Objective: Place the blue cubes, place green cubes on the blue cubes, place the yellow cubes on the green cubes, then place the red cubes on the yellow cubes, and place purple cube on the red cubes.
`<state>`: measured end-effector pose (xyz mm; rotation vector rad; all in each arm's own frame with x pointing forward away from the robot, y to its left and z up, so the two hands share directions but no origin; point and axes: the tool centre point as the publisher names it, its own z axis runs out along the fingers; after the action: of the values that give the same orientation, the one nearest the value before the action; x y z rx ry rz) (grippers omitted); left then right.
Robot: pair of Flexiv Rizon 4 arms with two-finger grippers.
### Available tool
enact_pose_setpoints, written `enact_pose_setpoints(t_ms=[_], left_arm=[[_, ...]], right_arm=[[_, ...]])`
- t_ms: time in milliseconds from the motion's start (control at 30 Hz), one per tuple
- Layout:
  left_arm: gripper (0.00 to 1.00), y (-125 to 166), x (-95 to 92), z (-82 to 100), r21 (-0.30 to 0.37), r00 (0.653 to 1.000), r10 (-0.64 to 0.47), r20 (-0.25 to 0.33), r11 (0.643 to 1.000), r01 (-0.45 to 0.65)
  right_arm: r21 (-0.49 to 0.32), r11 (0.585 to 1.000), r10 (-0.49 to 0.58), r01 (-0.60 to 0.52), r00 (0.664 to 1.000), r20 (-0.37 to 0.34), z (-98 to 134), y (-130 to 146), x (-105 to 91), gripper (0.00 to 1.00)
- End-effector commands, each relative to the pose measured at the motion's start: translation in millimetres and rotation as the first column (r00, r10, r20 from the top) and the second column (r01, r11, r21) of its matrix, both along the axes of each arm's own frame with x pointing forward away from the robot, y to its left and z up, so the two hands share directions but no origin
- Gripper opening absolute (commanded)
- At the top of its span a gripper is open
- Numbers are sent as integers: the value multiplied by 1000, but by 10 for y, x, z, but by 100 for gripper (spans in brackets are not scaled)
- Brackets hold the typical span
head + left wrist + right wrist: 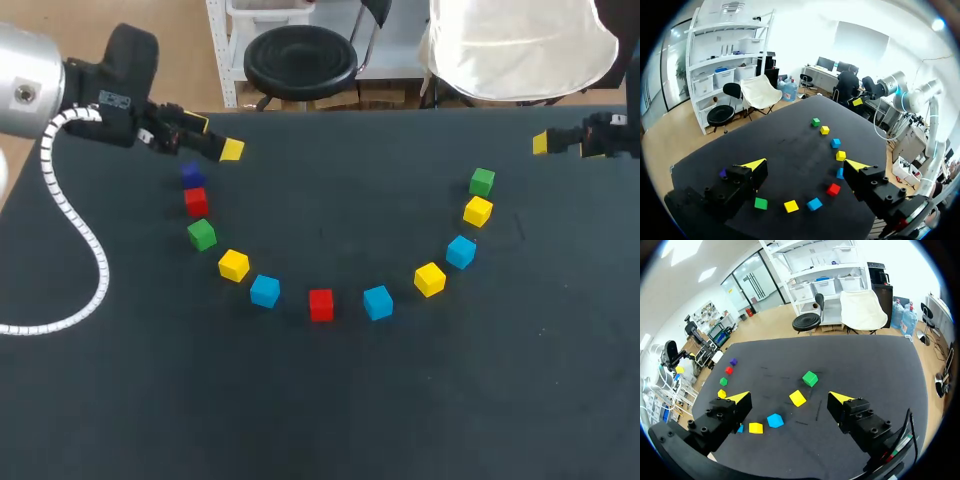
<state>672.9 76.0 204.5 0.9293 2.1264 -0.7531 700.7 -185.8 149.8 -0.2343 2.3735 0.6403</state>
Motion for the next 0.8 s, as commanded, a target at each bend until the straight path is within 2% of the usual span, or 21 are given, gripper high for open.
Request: enact_pose_setpoints(t_ms=[33,67,133,200,300,467,600,800], left_arm=[[100,13,9,-6,-6,1000,-5,1,1000,5],[100,13,9,-6,-6,1000,-5,1,1000,5],[100,19,-23,80,-71,995,-42,91,996,49],[100,-40,-36,155,-59,973,-147,178,985,160],[100,-129,-12,192,-1,922,-299,245,951,309],[100,-259,12,117,67,833,-486,264,871,487],[100,-310,28,-16,117,770,-581,265,812,572],[100,-281,216,-129,143,779,-583,230,812,566]], right_arm=[[-2,1000,-3,3,1000,0,2,6,-6,100],[-2,1000,-3,3,1000,0,2,6,-6,100],[-2,1000,-3,3,1000,0,2,6,-6,100],[-2,1000,-3,3,1000,0,2,6,-6,100],[-2,1000,-3,3,1000,0,2,6,-6,100],[-2,1000,-3,3,1000,0,2,6,-6,100],[-2,1000,-3,3,1000,0,2,6,-6,100],[-2,1000,-3,3,1000,0,2,6,-6,100]])
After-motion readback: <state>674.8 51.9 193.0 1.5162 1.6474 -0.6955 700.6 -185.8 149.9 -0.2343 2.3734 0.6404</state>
